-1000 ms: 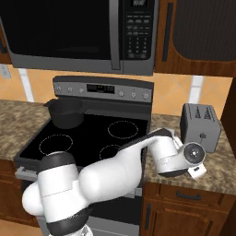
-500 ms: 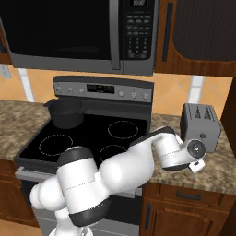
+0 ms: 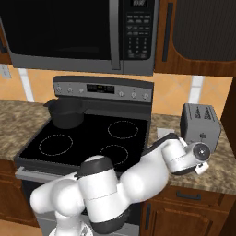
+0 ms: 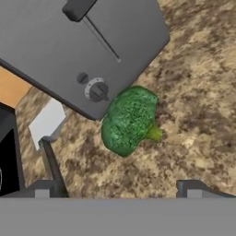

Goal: Put the tomato and broccoli in the pot. Retrieve the spatula and lightly stir the vegetables in the pot.

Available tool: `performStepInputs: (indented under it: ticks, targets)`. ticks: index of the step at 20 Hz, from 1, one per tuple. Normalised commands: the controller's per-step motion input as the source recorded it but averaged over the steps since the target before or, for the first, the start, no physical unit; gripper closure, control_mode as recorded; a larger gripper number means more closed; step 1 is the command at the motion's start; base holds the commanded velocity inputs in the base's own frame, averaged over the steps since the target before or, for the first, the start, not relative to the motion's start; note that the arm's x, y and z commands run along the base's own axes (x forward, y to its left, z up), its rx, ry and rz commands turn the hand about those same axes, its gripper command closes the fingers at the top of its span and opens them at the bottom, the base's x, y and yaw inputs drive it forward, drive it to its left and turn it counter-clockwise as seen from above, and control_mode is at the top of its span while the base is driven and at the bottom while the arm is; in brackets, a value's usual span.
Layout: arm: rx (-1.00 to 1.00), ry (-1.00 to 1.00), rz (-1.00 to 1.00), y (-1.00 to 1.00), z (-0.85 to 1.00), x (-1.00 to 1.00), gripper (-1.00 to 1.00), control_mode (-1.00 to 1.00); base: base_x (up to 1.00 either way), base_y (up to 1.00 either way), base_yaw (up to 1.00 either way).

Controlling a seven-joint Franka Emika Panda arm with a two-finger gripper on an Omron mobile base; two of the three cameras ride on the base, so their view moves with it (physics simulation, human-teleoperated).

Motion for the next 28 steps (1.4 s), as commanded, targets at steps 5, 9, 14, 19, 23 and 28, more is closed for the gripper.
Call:
performStepInputs:
  ticks: [5, 9, 14, 19, 23, 28]
  targets:
    - [0.0, 0.0, 0.0, -0.23, -0.14, 0.13, -1.0, -1.0, 0.0, 0.0, 0.0]
    - [0.0, 0.0, 0.0, 0.0, -0.17, 0.32, -1.0, -1.0, 0.0, 0.0, 0.0]
    - [0.0, 0.0, 0.0, -0.03, -0.24, 0.33, -1.0, -1.0, 0.0, 0.0, 0.0]
    - [0.0, -0.01, 0.0, -0.07, -0.27, 0.33, -1.0, -1.0, 0.0, 0.0, 0.0]
    - [0.0, 0.0, 0.0, -0.11, -0.25, 0.3, -1.0, -1.0, 0.0, 0.0, 0.0]
    - [0.0, -0.03, 0.0, -0.02, -0.09, 0.03, 1.0, -1.0, 0.0, 0.0, 0.0]
